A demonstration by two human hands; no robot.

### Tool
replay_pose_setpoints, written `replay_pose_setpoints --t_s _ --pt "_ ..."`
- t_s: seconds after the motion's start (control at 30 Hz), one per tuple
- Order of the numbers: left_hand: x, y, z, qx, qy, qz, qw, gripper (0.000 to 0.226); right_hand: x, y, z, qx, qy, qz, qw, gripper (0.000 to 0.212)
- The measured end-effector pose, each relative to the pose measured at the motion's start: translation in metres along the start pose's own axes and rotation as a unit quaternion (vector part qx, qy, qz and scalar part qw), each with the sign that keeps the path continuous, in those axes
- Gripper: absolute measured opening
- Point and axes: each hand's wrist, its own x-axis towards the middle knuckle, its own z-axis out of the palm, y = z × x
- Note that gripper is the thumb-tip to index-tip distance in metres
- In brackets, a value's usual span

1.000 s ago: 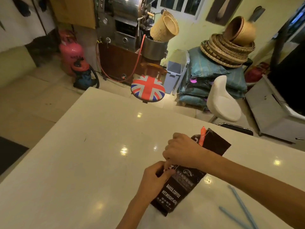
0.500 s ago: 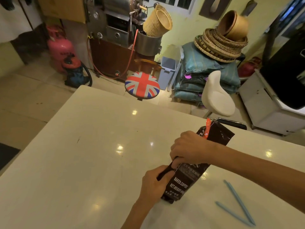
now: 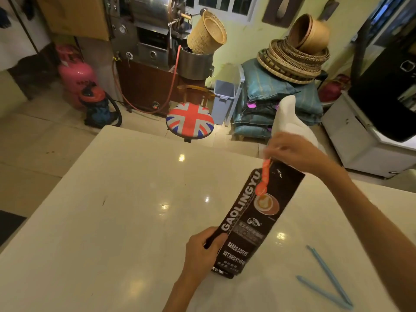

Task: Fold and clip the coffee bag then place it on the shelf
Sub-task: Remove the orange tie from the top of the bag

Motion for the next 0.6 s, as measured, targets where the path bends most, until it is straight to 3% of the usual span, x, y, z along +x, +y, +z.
replay_pose_setpoints --t_s 0.03,0.07,0.1,0.2,0.27,0.37,0.43,0.5,0.6 --pt "-0.001 -0.005 -0.001 -0.009 0.019 -0.01 1.0 0.013 -0.012 0.008 0.001 0.133 0.124 0.049 0.982 0.021" --pt "-0.003 -0.01 -0.001 -0.028 0.038 -0.023 0.999 0.01 -0.028 0.013 0.006 0.246 0.209 0.094 0.942 0.023" --pt "-0.005 -0.015 -0.001 -0.042 0.049 -0.034 0.997 0.009 -0.045 0.015 0.018 0.326 0.227 0.134 0.908 0.032" --pt "-0.003 -0.014 0.001 -0.06 0.038 -0.037 0.997 0.011 -0.1 -0.005 0.099 0.407 0.064 0.211 0.886 0.087" --pt "0.0 -0.006 0.006 -0.084 -0.019 -0.053 0.995 0.017 -0.13 -0.033 0.161 0.41 0.046 0.231 0.881 0.07" --pt "0.01 0.006 0.013 -0.048 -0.108 -0.074 0.99 0.037 -0.144 -0.045 0.211 0.412 0.211 0.304 0.833 0.025" --pt "0.017 0.013 0.015 -0.018 -0.08 -0.048 0.995 0.036 -0.142 -0.045 0.211 0.39 0.259 0.32 0.824 0.002" --pt "0.019 0.021 0.021 -0.03 -0.035 -0.019 0.999 0.032 -0.142 -0.039 0.205 0.371 0.258 0.323 0.831 0.022" --pt "0.014 0.025 0.032 -0.038 -0.045 -0.012 0.998 0.025 -0.143 -0.026 0.195 0.434 0.258 0.325 0.8 0.04"
